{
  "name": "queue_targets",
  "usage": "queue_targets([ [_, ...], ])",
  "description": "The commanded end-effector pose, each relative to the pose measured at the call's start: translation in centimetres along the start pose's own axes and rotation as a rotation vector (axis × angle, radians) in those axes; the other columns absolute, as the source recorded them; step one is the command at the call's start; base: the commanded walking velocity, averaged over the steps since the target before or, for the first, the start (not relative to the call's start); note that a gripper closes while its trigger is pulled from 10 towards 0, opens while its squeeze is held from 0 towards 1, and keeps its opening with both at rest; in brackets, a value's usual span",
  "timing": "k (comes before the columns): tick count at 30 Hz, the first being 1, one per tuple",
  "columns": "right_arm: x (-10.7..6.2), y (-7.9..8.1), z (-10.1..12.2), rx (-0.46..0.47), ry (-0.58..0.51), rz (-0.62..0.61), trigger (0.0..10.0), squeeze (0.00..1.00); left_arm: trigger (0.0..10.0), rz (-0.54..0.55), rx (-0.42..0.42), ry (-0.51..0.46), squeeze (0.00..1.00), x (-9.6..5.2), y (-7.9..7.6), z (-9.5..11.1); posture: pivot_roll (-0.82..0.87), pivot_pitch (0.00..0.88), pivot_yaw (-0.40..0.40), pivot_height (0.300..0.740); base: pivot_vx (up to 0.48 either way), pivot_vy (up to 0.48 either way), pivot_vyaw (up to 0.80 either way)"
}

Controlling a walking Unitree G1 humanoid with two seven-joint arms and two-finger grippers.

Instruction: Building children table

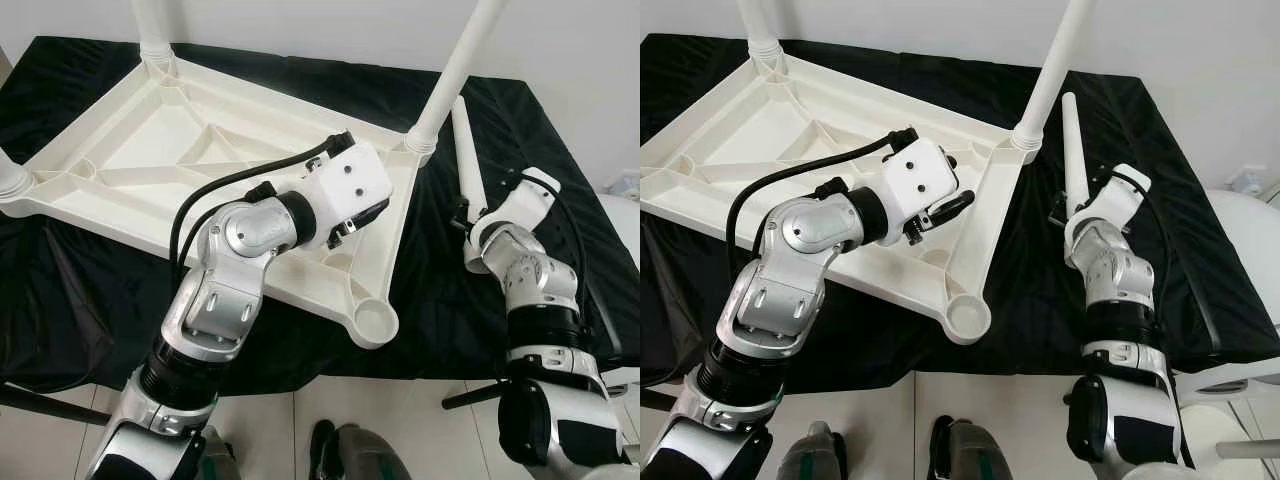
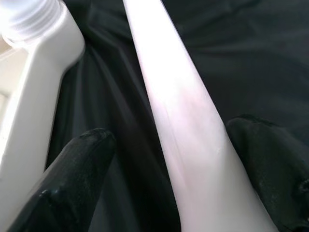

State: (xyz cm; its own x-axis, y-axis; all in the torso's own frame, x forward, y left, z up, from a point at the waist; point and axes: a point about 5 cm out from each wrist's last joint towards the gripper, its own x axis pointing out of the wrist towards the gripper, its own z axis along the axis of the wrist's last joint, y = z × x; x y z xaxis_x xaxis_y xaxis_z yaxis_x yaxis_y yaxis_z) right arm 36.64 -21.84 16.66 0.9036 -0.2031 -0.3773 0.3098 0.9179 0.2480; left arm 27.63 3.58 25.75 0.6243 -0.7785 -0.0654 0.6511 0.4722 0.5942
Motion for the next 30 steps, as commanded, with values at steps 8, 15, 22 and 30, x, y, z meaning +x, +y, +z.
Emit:
queue_targets([
  [8, 0.4, -1.2, -2.2, 0.073, 0.372, -0.169, 10.0, 0.0, 10.0, 0.097, 0.02, -0.014, 0.0, 0.1, 0.8, 0.8, 0.03, 0.131, -0.1, 0.74, 0.0, 0.0, 0.0],
  [15, 0.4, -1.5, -2.2, 0.172, 0.453, -0.229, 0.4, 0.0, 10.0, 0.114, 0.015, -0.012, 0.0, 0.0, 1.1, 0.8, 0.03, 0.133, -0.102, 0.74, 0.0, 0.0, 0.0],
  [22, 0.3, -1.3, -2.3, 0.131, 0.485, -0.214, 0.0, 0.0, 10.0, 0.123, 0.014, -0.013, 0.0, 0.1, 1.2, 0.9, 0.03, 0.133, -0.106, 0.74, 0.0, 0.0, 0.0],
  [30, 0.3, -0.4, -1.4, 0.185, 0.357, -0.161, 10.0, 0.0, 10.0, 0.147, 0.028, -0.005, 0.0, 0.0, 1.8, 0.7, 0.03, 0.136, -0.116, 0.74, 0.0, 0.0, 0.0],
])
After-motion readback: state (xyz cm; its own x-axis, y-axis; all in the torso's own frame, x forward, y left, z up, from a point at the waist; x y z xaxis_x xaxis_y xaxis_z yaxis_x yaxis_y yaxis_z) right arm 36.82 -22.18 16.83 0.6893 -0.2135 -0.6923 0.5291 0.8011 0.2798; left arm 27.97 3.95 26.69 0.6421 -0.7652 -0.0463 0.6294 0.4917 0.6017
